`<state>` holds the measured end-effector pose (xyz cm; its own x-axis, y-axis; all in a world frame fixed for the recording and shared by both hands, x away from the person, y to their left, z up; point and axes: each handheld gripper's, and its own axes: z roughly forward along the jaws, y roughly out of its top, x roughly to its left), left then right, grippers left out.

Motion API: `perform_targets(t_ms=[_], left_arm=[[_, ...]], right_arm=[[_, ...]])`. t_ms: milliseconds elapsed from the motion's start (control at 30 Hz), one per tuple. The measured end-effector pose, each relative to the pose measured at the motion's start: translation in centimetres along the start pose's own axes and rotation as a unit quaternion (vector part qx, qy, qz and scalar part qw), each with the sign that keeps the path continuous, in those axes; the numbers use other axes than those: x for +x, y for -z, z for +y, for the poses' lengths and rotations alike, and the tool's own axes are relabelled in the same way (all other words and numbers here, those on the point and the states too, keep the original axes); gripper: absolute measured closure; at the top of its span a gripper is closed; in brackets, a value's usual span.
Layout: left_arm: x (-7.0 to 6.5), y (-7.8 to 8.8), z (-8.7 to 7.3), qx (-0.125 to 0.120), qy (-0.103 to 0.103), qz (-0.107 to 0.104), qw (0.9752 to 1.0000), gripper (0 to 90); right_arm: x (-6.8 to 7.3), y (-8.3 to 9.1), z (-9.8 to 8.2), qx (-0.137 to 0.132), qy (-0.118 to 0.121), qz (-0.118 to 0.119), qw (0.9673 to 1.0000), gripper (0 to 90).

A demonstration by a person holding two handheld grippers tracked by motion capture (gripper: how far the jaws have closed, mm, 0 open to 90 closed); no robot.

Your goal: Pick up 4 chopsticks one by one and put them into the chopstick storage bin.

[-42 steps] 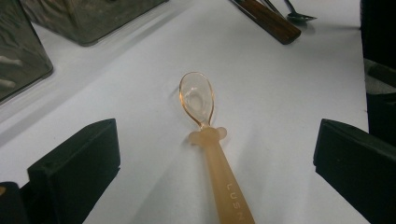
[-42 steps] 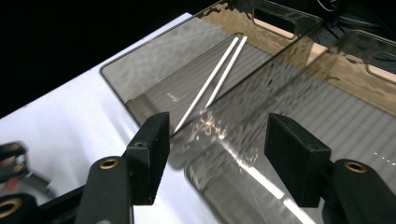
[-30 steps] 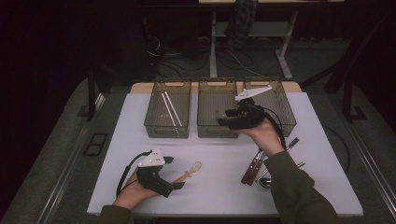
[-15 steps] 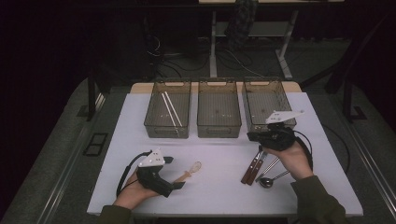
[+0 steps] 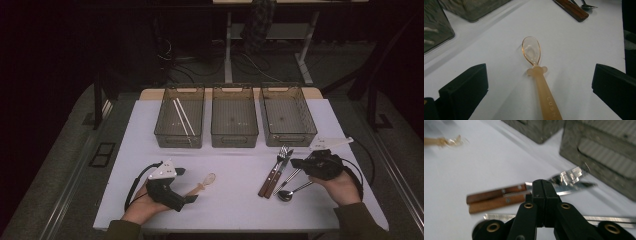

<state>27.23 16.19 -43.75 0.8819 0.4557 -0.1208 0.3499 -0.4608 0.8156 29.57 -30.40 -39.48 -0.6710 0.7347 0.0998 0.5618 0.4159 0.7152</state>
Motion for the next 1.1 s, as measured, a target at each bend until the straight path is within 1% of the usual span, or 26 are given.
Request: perform_targets(t_ms=[67,167,233,367,533,700,933,1100], left_arm=[[0.0,-0.1,0.0,0.002,0.0,0.001,1.0,0.0],[0.0,-0.1,0.0,0.003,-0.001,0.0,1.0,0.0],[0.1,-0.1,0.0,0.004,-0.001,0.001,1.0,0.0],[0.1,-0.1,0.0,0.004,-0.001,0.001,1.0,0.0],[0.1,-0.1,0.0,0.004,-0.001,0.0,1.0,0.0],[0.1,-0.1,0.0,0.004,-0.002,-0.001,1.0,0.0],[0.0,-0.1,0.0,0.002,-0.001,0.0,1.0,0.0],[0.0,-0.1,0.0,0.004,-0.002,0.0,1.0,0.0]], right_arm=[[-0.5,0.4,-0.8,0.007,-0.004,-0.005,1.0,89.6],[-0.9,0.6,-2.1,0.021,-0.01,-0.002,0.9997,89.7],[-1.1,0.4,-3.0,0.035,-0.015,-0.001,0.9993,89.6],[-1.2,-0.3,-4.1,0.059,-0.013,0.005,0.9982,89.7],[-0.8,-1.1,-4.2,0.077,-0.002,0.007,0.997,89.7],[-0.6,-1.6,-4.5,0.101,0.008,-0.001,0.9948,89.7],[-0.4,-1.4,-4.5,0.113,0.008,-0.008,0.9935,89.8],[-0.2,-1.0,-4.8,0.116,0.009,-0.004,0.9932,89.8]])
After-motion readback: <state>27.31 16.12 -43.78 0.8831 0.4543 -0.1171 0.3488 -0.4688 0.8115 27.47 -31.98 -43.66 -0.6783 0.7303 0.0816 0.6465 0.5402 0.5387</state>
